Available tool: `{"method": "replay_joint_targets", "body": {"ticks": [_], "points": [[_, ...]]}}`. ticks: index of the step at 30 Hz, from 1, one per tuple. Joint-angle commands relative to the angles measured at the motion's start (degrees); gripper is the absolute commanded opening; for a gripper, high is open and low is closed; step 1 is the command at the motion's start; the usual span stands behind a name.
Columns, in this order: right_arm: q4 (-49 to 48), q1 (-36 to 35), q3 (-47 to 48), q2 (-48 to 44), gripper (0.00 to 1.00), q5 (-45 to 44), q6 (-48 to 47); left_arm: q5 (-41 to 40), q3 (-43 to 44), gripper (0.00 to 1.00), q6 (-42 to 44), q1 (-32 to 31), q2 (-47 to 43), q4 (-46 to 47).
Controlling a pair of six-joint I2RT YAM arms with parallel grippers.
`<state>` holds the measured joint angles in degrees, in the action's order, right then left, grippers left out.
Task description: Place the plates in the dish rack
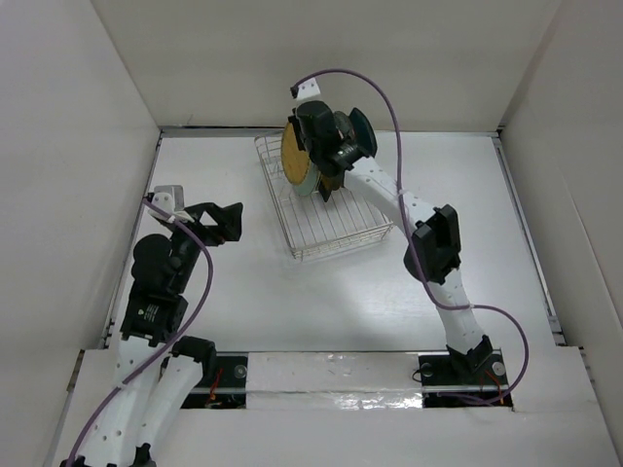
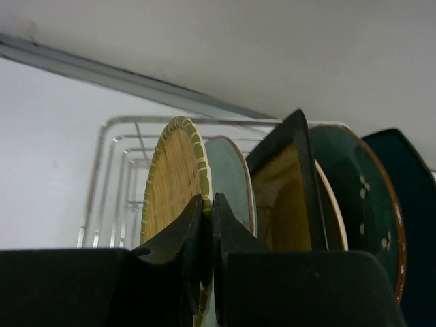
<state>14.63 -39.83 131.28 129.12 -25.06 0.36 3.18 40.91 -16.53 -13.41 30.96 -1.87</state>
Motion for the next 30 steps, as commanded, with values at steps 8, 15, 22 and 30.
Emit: {"method": "replay_joint_targets", "body": {"ticks": [8,15,22,30], "points": [[-5.30,-2.70,-2.60,2.45,0.00,-8.87,-3.00,-1.51,-1.09,0.96,1.86,-0.13,2.44,1.52],[-16.73,-7.62,-11.05,3.07,0.00,-12.91,-7.48,-1.69,-1.27,0.96,1.77,-0.13,3.67,1.52],[-15.68,-7.63,-10.60,1.76,0.47,-11.07,-5.55,-2.74,-1.53,0.97,0.98,-0.13,3.84,1.52],[-12.35,-7.63,-17.88,-15.16,0.93,-1.77,1.12,-7.04,-1.79,0.99,-1.83,-0.13,4.11,2.82]]}}
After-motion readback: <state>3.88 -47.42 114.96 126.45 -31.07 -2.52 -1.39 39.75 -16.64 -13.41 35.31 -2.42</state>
